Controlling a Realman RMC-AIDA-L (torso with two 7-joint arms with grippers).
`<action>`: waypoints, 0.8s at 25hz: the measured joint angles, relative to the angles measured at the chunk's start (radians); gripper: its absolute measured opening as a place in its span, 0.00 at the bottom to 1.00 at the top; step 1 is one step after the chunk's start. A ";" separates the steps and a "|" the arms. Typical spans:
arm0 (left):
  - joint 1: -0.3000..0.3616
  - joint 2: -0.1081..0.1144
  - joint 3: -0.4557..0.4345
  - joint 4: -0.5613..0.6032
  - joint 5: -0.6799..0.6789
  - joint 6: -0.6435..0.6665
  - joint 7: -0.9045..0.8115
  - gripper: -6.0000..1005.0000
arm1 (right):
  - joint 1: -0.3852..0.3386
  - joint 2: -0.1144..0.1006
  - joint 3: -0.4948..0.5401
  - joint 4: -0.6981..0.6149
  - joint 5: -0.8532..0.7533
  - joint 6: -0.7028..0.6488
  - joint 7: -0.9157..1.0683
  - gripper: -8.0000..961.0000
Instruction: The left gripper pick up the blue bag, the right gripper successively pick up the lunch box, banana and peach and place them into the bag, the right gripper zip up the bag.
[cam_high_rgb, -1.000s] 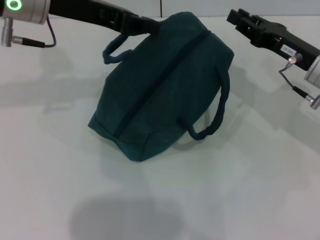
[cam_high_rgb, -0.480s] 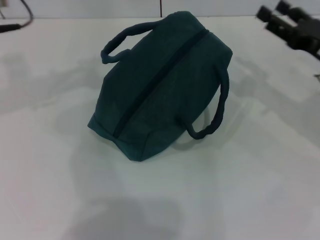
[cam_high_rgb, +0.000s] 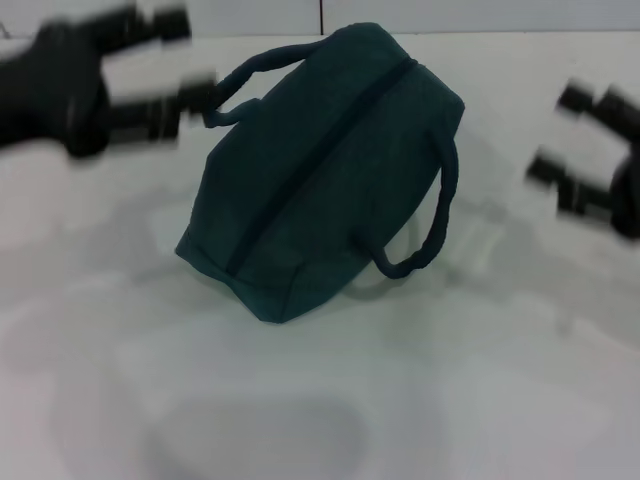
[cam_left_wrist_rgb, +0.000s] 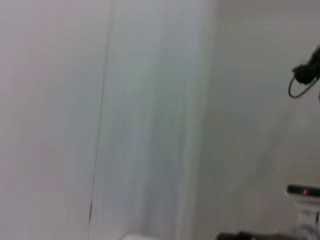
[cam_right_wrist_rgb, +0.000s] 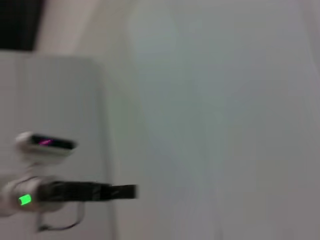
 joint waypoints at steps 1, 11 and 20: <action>0.030 -0.003 0.000 -0.006 0.000 0.012 0.036 0.81 | -0.010 0.004 0.000 0.003 -0.036 -0.026 -0.028 0.91; 0.237 -0.003 0.008 -0.236 0.082 0.021 0.413 0.85 | -0.077 0.058 -0.035 0.091 -0.220 -0.072 -0.179 0.91; 0.256 -0.001 0.004 -0.420 0.222 -0.065 0.588 0.85 | -0.044 0.060 -0.058 0.205 -0.236 0.018 -0.253 0.91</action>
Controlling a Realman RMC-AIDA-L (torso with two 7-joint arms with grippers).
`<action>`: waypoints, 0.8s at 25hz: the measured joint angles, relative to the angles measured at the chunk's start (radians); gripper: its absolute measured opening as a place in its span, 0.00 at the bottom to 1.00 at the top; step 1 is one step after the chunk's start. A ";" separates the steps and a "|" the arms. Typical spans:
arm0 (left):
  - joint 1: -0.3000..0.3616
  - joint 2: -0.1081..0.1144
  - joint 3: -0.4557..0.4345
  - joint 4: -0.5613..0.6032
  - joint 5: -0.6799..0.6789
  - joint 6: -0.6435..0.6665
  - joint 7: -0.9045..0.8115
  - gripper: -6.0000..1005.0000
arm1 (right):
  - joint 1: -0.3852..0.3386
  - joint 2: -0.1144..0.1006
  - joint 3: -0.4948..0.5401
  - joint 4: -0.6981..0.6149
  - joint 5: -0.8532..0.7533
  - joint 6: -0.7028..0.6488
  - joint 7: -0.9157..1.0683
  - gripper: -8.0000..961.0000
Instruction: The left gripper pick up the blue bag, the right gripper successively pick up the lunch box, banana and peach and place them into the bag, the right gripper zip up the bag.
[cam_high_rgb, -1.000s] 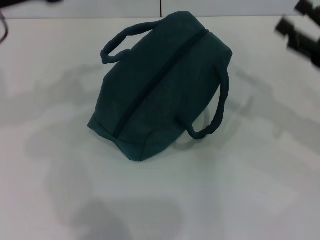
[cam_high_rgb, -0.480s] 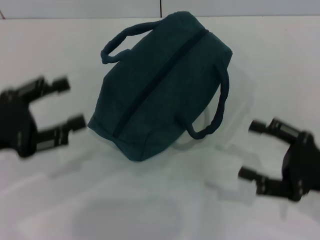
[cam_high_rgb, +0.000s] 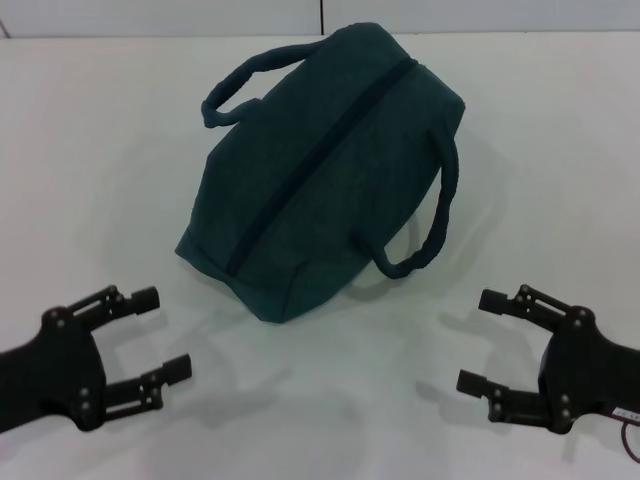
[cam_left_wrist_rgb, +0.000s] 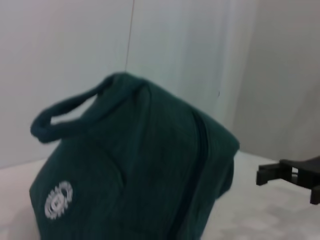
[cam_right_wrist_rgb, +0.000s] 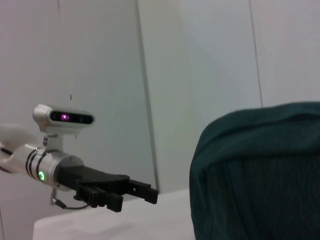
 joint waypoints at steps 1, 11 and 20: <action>0.002 0.000 0.000 -0.003 0.008 -0.001 0.002 0.85 | 0.001 0.000 -0.003 0.000 0.000 0.006 -0.002 0.91; 0.011 -0.004 0.008 -0.016 0.018 0.040 0.052 0.85 | -0.002 0.002 -0.007 0.024 0.003 0.028 -0.030 0.91; -0.009 -0.002 -0.002 -0.017 0.004 0.051 0.056 0.85 | 0.001 0.004 -0.002 0.026 0.009 0.025 -0.055 0.91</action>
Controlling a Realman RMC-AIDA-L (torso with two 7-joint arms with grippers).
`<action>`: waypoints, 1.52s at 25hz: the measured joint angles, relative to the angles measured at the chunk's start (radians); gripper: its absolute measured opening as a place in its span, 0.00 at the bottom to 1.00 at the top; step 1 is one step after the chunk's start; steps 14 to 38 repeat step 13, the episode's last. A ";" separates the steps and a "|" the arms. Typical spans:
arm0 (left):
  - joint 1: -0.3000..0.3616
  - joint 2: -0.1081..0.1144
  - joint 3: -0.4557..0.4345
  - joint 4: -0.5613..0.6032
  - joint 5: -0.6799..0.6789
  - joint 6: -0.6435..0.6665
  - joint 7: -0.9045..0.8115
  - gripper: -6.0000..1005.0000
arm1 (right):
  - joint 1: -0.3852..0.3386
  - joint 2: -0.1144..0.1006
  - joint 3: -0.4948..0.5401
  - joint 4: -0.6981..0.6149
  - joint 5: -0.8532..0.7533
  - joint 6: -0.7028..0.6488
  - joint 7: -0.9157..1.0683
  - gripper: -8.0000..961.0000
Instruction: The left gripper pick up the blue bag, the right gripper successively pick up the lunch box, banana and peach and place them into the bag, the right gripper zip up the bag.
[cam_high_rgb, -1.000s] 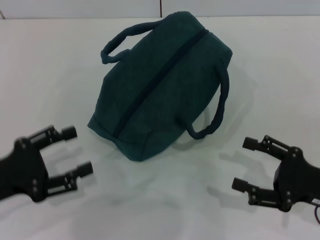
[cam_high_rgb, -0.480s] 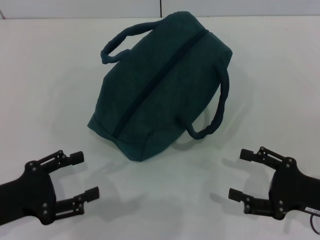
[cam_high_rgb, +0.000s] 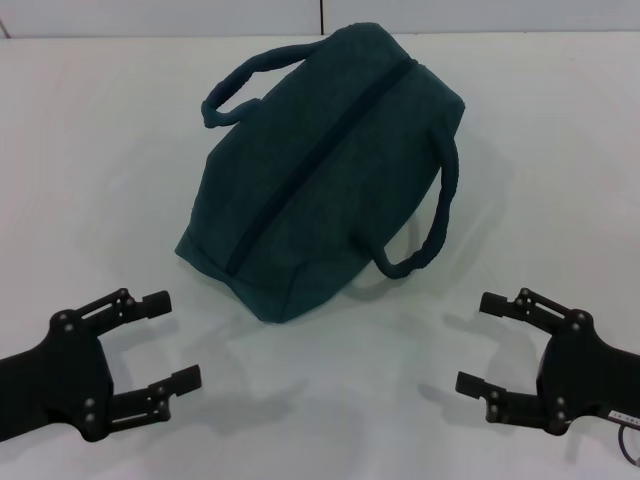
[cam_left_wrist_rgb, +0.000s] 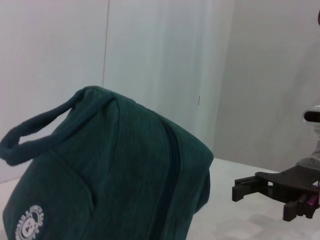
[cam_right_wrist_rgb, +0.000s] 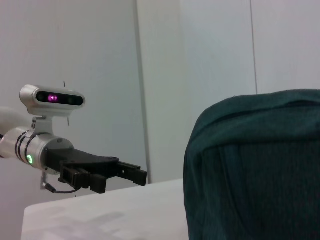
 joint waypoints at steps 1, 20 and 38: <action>0.001 0.000 0.000 0.000 -0.004 0.000 0.001 0.85 | 0.000 0.000 0.001 0.000 0.000 -0.002 0.000 0.91; 0.003 -0.001 0.000 -0.026 -0.035 0.001 0.029 0.84 | 0.001 0.000 -0.003 0.000 0.018 -0.026 0.003 0.91; 0.003 -0.001 0.000 -0.026 -0.035 0.001 0.029 0.84 | 0.001 0.000 -0.003 0.000 0.018 -0.026 0.003 0.91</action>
